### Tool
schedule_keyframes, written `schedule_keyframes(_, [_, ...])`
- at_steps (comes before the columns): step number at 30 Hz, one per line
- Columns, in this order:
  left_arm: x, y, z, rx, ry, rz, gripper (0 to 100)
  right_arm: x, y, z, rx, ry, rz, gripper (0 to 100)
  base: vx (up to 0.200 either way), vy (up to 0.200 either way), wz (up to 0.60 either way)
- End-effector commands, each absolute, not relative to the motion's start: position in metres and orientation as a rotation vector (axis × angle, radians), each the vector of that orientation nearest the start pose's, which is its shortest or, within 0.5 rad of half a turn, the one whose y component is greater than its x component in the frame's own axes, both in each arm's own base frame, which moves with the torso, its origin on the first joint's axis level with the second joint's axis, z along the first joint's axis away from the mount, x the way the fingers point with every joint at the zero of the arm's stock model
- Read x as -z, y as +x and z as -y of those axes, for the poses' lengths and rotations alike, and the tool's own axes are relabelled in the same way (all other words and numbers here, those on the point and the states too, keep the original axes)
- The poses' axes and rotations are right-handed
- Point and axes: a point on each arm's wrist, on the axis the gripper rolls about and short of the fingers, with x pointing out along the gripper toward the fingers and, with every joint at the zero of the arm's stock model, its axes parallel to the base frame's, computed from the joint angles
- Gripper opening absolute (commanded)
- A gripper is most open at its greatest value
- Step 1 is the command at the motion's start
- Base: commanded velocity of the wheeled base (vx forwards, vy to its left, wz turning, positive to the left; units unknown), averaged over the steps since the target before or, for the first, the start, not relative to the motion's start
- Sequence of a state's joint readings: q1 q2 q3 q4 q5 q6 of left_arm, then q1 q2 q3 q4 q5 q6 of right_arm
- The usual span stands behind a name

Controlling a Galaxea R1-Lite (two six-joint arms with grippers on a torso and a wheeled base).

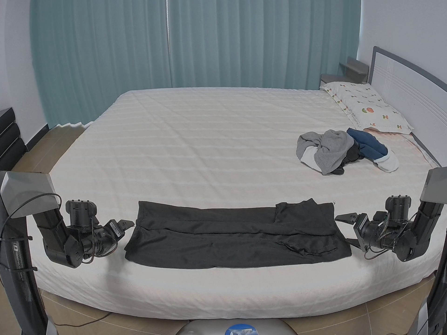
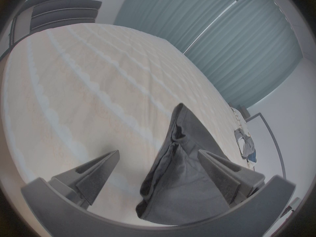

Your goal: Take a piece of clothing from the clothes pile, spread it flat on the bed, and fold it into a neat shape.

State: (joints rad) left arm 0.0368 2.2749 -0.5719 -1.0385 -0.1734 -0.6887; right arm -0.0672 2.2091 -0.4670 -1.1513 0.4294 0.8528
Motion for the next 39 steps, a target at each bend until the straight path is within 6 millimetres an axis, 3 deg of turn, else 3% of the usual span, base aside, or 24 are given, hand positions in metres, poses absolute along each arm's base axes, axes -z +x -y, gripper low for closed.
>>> schedule_keyframes(1, [0.021, 0.317, 0.002, -0.083, -0.718, -0.726, 100, 0.011, 0.303, 0.012, -0.064, 0.976, -0.735, 100, 0.000, 0.000, 0.00])
schedule_keyframes(9, [0.027, 0.319, 0.015, -0.054, -0.696, -0.747, 100, 0.014, 0.303, 0.012, -0.061, 0.981, -0.743, 100, 0.000, 0.000, 0.00])
schedule_keyframes(10, [0.027, 0.319, 0.016, -0.054, -0.694, -0.747, 0, 0.014, 0.303, 0.012, -0.062, 0.980, -0.742, 100, 0.000, 0.000, 0.00])
schedule_keyframes(18, [0.029, 0.304, 0.015, -0.072, -0.684, -0.789, 0, 0.013, 0.301, 0.012, -0.076, 0.987, -0.752, 100, 0.000, 0.000, 0.00])
schedule_keyframes(36, [0.030, 0.301, 0.011, -0.113, -0.577, -0.779, 0, 0.014, 0.299, 0.012, -0.080, 0.984, -0.760, 100, 0.000, 0.000, 0.00])
schedule_keyframes(37, [0.030, 0.301, 0.011, -0.112, -0.577, -0.779, 100, 0.014, 0.299, 0.012, -0.079, 0.984, -0.761, 100, 0.000, 0.000, 0.00])
schedule_keyframes(39, [0.029, 0.302, 0.010, -0.113, -0.580, -0.772, 100, 0.014, 0.299, 0.012, -0.081, 0.983, -0.760, 100, 0.000, 0.000, 0.00])
